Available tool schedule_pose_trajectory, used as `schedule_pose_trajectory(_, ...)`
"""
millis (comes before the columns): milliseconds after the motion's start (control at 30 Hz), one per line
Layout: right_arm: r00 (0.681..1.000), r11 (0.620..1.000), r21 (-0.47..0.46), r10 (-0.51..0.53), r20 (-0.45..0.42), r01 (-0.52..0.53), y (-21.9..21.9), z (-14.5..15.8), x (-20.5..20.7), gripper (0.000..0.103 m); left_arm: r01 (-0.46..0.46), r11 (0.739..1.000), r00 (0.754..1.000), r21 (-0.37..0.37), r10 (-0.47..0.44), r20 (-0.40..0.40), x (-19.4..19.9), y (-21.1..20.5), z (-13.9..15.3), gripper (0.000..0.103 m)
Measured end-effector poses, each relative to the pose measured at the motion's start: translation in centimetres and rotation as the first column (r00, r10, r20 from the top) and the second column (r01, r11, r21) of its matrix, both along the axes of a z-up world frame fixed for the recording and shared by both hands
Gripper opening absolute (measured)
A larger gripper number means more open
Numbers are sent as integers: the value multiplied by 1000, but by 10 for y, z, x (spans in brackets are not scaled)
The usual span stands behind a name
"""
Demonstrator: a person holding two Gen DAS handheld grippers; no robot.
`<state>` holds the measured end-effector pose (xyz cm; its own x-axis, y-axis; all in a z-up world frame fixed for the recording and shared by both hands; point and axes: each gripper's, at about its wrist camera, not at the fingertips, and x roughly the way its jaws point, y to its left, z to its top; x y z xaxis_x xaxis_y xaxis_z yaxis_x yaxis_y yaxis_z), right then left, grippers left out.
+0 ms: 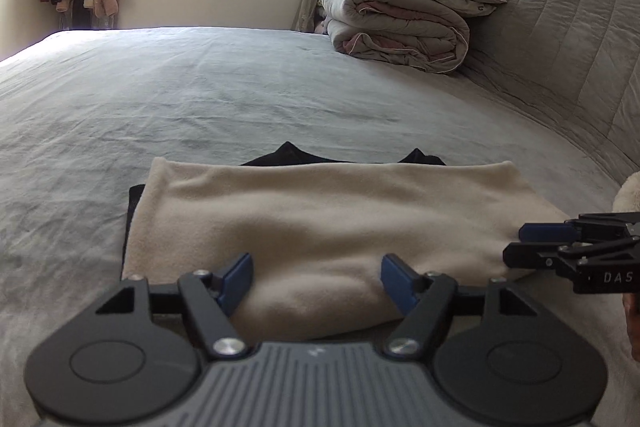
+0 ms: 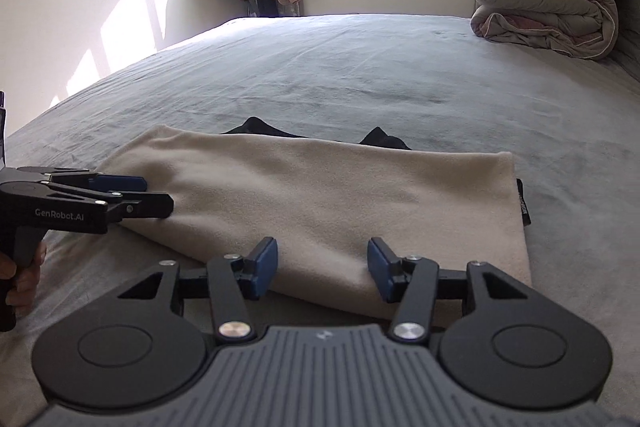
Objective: Fold clothes
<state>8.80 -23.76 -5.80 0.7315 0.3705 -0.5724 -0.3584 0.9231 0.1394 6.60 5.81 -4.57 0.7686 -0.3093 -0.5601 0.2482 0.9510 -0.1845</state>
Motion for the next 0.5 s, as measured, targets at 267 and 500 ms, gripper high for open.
schedule_pose_trajectory(267, 980, 950, 244, -177, -90, 194, -69, 18, -4, 60, -119, 980, 993, -161, 114, -44, -20, 66, 19, 74)
schedule_pose_trajectory(500, 945, 873, 364, -282, -168, 325, -96, 23, -7, 64, -247, 852, 961, -463, 152, -233, -25, 108, 14, 79)
